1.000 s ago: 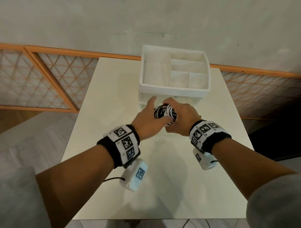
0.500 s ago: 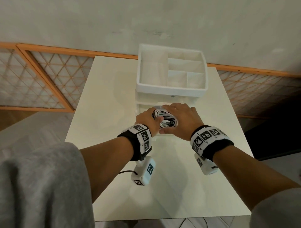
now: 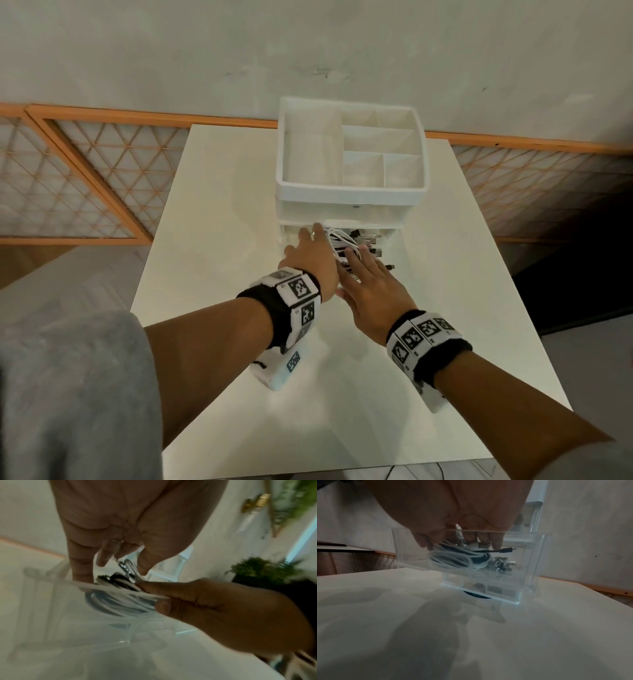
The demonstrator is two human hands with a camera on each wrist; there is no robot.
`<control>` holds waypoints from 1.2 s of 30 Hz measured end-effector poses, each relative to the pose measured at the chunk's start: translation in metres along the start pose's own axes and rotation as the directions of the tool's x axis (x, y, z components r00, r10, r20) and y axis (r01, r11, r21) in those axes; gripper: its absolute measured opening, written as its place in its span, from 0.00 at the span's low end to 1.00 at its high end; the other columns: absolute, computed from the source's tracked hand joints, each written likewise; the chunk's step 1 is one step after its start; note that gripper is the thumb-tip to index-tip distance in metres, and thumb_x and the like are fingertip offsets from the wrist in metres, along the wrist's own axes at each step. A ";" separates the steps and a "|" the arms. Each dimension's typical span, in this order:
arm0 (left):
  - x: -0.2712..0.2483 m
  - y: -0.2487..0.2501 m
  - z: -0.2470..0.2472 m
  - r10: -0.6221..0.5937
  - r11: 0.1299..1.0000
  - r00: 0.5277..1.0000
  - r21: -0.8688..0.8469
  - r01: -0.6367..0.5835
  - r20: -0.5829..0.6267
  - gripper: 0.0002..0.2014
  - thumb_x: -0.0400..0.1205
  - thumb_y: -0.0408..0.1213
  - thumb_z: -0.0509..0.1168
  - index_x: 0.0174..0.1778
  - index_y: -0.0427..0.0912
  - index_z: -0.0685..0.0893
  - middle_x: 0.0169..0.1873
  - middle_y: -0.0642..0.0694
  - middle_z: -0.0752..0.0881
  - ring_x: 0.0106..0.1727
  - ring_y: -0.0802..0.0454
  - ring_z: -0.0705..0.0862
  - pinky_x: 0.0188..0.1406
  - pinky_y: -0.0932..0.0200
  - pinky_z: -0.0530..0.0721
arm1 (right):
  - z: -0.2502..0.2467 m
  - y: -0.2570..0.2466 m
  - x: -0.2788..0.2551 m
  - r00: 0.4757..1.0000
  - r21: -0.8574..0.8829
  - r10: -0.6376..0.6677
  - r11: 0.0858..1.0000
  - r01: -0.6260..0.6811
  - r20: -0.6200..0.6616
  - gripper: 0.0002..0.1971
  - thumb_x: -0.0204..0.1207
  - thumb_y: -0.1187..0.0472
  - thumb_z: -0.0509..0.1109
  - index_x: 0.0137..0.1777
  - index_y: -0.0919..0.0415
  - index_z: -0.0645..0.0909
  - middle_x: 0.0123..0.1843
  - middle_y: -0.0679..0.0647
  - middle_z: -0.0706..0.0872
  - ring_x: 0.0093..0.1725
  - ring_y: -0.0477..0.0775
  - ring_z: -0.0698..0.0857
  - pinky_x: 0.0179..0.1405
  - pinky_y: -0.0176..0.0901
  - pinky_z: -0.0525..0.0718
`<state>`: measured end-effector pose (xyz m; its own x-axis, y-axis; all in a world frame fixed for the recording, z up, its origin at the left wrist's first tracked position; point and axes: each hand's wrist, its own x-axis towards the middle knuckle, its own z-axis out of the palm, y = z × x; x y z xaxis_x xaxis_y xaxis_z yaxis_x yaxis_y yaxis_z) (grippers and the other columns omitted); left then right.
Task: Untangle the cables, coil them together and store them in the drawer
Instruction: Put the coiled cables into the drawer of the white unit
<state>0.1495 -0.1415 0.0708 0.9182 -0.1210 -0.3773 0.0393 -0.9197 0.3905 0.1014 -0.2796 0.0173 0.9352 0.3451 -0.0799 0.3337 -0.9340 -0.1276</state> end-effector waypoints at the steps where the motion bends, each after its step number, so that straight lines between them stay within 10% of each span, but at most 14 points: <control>1: -0.004 -0.002 0.001 0.071 0.996 0.997 0.059 -0.070 -0.021 0.36 0.83 0.34 0.62 0.85 0.43 0.52 0.80 0.41 0.63 0.73 0.34 0.72 0.63 0.41 0.79 | 0.000 0.001 0.001 1.000 -0.006 -0.012 1.000 0.012 0.004 0.29 0.85 0.48 0.45 0.83 0.57 0.64 0.83 0.67 0.68 0.85 0.72 0.60 0.80 0.65 0.69; 9: -0.004 -0.016 0.004 0.156 0.913 0.987 0.375 -0.159 0.038 0.31 0.79 0.31 0.65 0.79 0.36 0.63 0.71 0.40 0.72 0.68 0.41 0.73 0.49 0.49 0.79 | -0.008 0.004 0.003 0.999 0.093 -0.014 0.995 0.018 -0.043 0.25 0.84 0.52 0.65 0.80 0.56 0.69 0.83 0.62 0.70 0.84 0.68 0.63 0.80 0.61 0.70; 14: -0.004 -0.017 0.005 0.185 0.899 0.982 0.401 -0.178 0.021 0.28 0.80 0.30 0.64 0.77 0.35 0.66 0.72 0.40 0.69 0.68 0.40 0.71 0.42 0.50 0.75 | -0.008 0.000 0.004 1.000 0.109 -0.002 0.994 0.004 -0.015 0.39 0.84 0.53 0.65 0.88 0.56 0.45 0.89 0.54 0.51 0.88 0.61 0.54 0.85 0.59 0.60; 18: -0.002 -0.021 0.007 0.216 0.939 0.975 0.284 -0.193 -0.050 0.22 0.80 0.27 0.61 0.71 0.34 0.71 0.73 0.40 0.66 0.66 0.41 0.73 0.39 0.49 0.78 | -0.002 0.002 0.007 0.998 -0.053 -0.063 0.997 0.063 -0.003 0.31 0.84 0.54 0.62 0.86 0.59 0.59 0.85 0.55 0.66 0.84 0.71 0.61 0.81 0.68 0.63; 26: 0.001 -0.034 0.011 0.354 0.904 0.933 0.279 -0.322 -0.069 0.23 0.81 0.30 0.61 0.74 0.40 0.73 0.72 0.42 0.71 0.66 0.42 0.78 0.49 0.48 0.84 | -0.007 0.004 0.016 0.994 -0.051 -0.087 0.995 0.083 -0.065 0.31 0.80 0.55 0.68 0.82 0.57 0.66 0.77 0.59 0.72 0.78 0.69 0.70 0.79 0.66 0.69; 36: 0.001 -0.050 0.009 0.418 0.907 0.882 0.052 -0.417 -0.219 0.27 0.86 0.41 0.58 0.82 0.36 0.66 0.80 0.39 0.71 0.80 0.43 0.69 0.79 0.51 0.67 | -0.017 -0.007 0.048 0.991 -0.202 0.036 0.977 -0.062 -0.129 0.26 0.79 0.48 0.64 0.77 0.51 0.71 0.62 0.56 0.78 0.64 0.63 0.75 0.65 0.64 0.70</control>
<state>0.1450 -0.0994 0.0432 0.9124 -0.4090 0.0143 -0.3675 -0.8034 0.4684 0.1457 -0.2579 0.0308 0.9541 0.2961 0.0436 0.2922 -0.9530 0.0797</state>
